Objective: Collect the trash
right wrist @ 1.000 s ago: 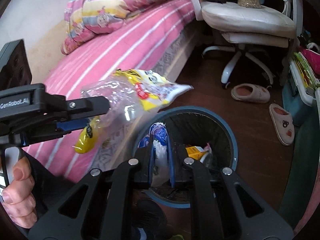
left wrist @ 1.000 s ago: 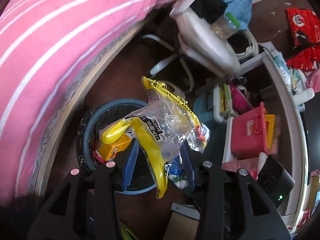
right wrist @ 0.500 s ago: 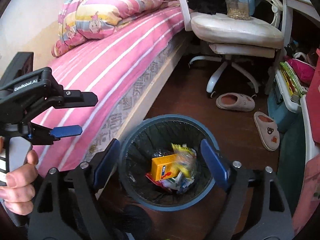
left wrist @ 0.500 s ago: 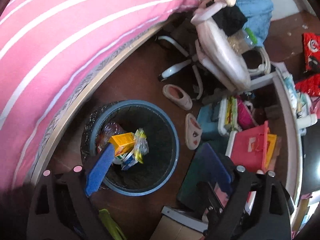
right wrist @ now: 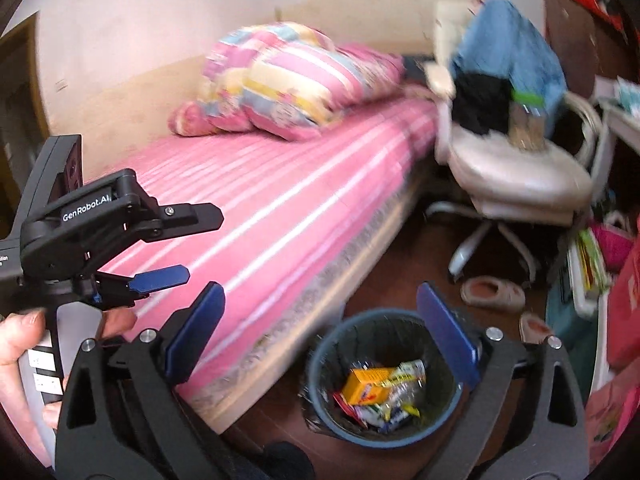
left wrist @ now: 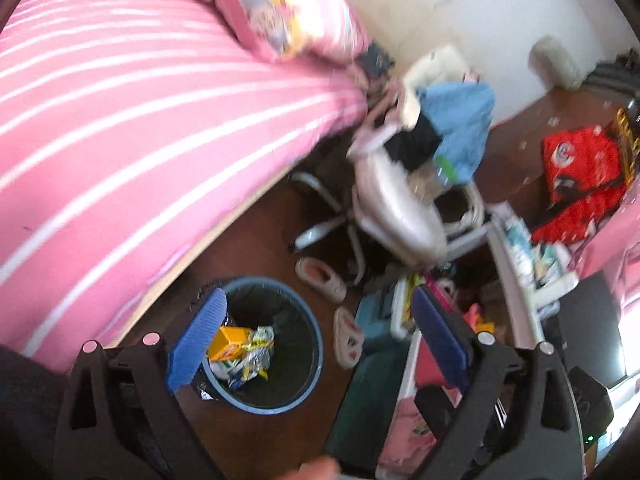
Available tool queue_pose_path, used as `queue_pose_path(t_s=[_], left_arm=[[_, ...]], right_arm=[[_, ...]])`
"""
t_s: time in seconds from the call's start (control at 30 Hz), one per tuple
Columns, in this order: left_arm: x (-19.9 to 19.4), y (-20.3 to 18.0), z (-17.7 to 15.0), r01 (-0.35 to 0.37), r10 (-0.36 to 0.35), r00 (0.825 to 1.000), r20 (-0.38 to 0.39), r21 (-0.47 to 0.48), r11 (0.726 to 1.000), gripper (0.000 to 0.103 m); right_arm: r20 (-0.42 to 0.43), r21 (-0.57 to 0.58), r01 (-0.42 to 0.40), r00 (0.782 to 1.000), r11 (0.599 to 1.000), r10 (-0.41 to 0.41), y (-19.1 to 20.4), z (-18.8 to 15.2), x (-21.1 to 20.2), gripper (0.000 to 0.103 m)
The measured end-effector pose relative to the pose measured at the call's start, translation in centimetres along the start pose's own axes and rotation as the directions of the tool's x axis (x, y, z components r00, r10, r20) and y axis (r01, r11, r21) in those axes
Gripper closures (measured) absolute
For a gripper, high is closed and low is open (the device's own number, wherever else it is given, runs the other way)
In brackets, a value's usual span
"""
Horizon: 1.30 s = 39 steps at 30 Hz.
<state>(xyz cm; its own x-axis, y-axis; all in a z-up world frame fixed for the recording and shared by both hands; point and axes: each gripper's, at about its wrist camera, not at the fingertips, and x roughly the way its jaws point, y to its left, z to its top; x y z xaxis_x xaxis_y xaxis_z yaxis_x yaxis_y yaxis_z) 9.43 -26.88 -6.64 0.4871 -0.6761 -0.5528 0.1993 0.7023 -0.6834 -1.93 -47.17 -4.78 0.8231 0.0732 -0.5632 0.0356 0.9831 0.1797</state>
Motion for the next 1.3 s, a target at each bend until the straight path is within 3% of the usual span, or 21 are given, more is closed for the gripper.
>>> queue_pose_path(t_s=[0.2, 0.4, 0.5, 0.63, 0.8, 0.9, 1.0, 1.2, 1.3], left_arm=[[-8.3, 2.6, 0.7, -0.021, 0.027, 0.988, 0.152, -0.040, 0.999, 0.007], [-17.2, 5.1, 1.4, -0.149, 0.150, 0.937, 0.316, -0.028, 0.988, 0.006], [-21.4, 6.4, 1.3, -0.239, 0.236, 0.889, 0.394, -0.041, 0.970, 0.005], [-26.0, 8.6, 1.0, -0.352, 0.344, 0.811, 0.473, -0.075, 0.933, 0.005], [-29.6, 11.7, 0.4, -0.463, 0.460, 0.722, 0.517, -0.133, 0.876, 0.005], [-30.6, 13.8, 0.0, -0.501, 0.509, 0.690, 0.514, -0.167, 0.849, 0.005], [-30.5, 15.2, 0.0, -0.517, 0.532, 0.681, 0.503, -0.185, 0.836, 0.005], [-29.3, 16.1, 0.2, -0.540, 0.541, 0.687, 0.484, -0.158, 0.827, 0.005], [-28.5, 15.7, 0.2, -0.527, 0.526, 0.694, 0.492, -0.151, 0.836, 0.005]], right_arm=[[0.070, -0.121, -0.074, 0.994, 0.990, 0.083, 6.4, 2.0, -2.5, 0.006], [0.104, -0.240, -0.179, 0.972, 0.954, 0.208, 14.3, 3.3, -3.8, 0.006], [0.099, -0.293, -0.229, 0.958, 0.928, 0.268, 18.2, 3.3, -3.8, 0.006], [0.092, -0.353, -0.272, 0.942, 0.896, 0.322, 22.9, 3.2, -3.4, 0.006], [0.093, -0.411, -0.322, 0.916, 0.853, 0.390, 28.3, 1.9, -2.2, 0.006], [0.099, -0.463, -0.339, 0.898, 0.819, 0.429, 31.3, 0.4, -1.1, 0.006], [0.108, -0.501, -0.332, 0.892, 0.799, 0.438, 32.4, -0.6, 0.1, 0.006], [0.081, -0.526, -0.318, 0.905, 0.789, 0.418, 33.4, -2.3, 1.5, 0.006], [0.074, -0.521, -0.314, 0.910, 0.794, 0.408, 33.3, -2.5, 1.7, 0.006]])
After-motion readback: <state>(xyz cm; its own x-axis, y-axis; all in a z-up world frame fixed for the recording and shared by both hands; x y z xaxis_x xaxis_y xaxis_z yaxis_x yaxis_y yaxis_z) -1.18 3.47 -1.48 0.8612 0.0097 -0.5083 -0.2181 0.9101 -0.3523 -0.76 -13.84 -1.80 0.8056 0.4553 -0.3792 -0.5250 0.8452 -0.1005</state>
